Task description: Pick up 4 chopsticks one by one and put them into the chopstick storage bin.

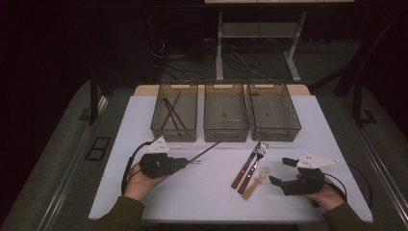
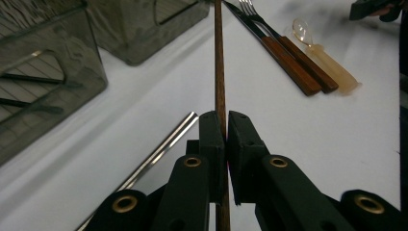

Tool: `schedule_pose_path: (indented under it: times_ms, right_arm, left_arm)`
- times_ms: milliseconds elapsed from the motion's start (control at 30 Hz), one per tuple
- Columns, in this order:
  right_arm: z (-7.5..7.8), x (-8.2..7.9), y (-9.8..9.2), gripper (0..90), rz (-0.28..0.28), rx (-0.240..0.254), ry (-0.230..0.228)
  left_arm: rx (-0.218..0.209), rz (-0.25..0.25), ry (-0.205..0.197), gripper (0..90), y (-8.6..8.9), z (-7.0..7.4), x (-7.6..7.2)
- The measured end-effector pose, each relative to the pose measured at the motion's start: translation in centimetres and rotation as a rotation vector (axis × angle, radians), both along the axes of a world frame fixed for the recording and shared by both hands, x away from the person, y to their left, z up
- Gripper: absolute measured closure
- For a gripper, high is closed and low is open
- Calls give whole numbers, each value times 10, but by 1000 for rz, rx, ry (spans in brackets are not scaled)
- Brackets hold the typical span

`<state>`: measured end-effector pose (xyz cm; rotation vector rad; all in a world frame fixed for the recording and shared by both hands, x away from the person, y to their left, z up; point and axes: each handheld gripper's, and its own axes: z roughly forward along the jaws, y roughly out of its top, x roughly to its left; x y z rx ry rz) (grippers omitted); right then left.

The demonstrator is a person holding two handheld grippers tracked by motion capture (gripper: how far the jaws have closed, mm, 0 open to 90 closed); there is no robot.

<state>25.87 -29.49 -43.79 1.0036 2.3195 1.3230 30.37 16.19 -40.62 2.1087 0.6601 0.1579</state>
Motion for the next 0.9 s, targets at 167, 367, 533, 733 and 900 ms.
schedule_pose_path:
  times_ms: [167,367,533,733,900]
  right_arm:
    - [0,1,-1,135,1,0,-3]
    - [0,0,-1,135,3,-1,-2]
    - [0,0,-1,135,0,-3,-3]
    - [0,0,-1,135,0,-2,-3]
    - [0,0,-1,135,0,-1,-2]
  left_arm:
    - [-9,24,-15,850,0,5,6]
    - [-29,56,-49,850,0,12,15]
    - [-30,91,-91,850,2,22,25]
    - [-31,150,-129,850,7,32,42]
    - [-55,208,-146,850,11,37,64]
